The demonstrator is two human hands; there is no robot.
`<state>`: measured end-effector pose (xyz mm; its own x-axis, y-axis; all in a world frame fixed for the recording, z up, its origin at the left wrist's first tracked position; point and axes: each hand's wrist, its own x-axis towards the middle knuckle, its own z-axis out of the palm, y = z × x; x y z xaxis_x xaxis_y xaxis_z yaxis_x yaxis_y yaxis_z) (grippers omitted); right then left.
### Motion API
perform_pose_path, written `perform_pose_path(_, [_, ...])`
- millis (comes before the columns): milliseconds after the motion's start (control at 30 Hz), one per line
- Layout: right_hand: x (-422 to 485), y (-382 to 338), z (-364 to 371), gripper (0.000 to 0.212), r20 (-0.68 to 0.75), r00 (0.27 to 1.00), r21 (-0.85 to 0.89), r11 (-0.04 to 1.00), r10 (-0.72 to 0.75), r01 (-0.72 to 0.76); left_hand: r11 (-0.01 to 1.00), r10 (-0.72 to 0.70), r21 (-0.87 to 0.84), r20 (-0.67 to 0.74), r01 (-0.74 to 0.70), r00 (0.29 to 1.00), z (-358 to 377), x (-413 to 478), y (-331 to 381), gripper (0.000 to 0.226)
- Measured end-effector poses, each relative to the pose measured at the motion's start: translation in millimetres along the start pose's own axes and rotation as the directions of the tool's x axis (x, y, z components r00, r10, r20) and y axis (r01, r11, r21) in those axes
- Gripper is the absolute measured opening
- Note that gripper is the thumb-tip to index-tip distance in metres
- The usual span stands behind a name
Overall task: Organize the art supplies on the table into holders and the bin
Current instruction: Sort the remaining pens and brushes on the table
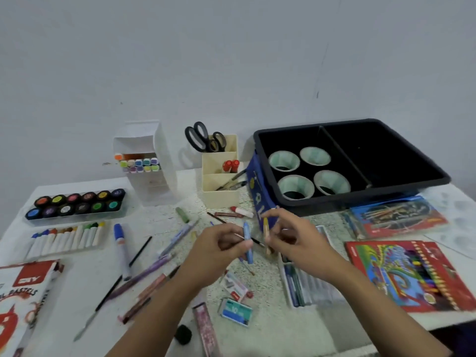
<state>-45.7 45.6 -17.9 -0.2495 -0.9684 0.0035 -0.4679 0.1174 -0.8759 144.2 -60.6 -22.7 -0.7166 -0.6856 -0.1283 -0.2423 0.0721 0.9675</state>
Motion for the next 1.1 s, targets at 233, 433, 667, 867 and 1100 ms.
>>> perform_pose_path(233, [-45.6, 47.6, -45.9, 0.033, -0.01, 1.0, -0.159, 0.987, 0.023, -0.024, 0.998, -0.06, -0.006, 0.022, 0.06, 0.998, 84.6, -10.1, 3.1, 0.029])
perform_pose_path(433, [-64.9, 70.3, -52.2, 0.036, 0.042, 0.997, -0.151, 0.987, 0.068, -0.061, 0.964, 0.043, 0.265, -0.056, -0.027, 0.997, 118.6, -9.4, -15.2, 0.032])
perform_pose_path(667, [-65.5, 82.3, -49.1, 0.034, 0.051, 0.995, -0.092, 0.993, 0.081, -0.076, 0.901, 0.138, 0.423, -0.064, -0.099, 0.988, 130.6, -11.4, -14.1, 0.033])
perform_pose_path(867, [-64.3, 84.1, -47.9, 0.038, 0.066, 0.994, -0.076, 0.994, 0.087, -0.082, 0.871, 0.139, 0.485, -0.083, -0.082, 0.987, 132.4, -13.8, -16.1, 0.044])
perform_pose_path(1100, [-67.5, 88.2, -47.2, 0.04, 0.048, 0.997, -0.047, 0.997, 0.064, -0.061, 0.819, 0.141, 0.57, -0.099, -0.06, 0.985, 137.2, -15.7, -17.3, 0.034])
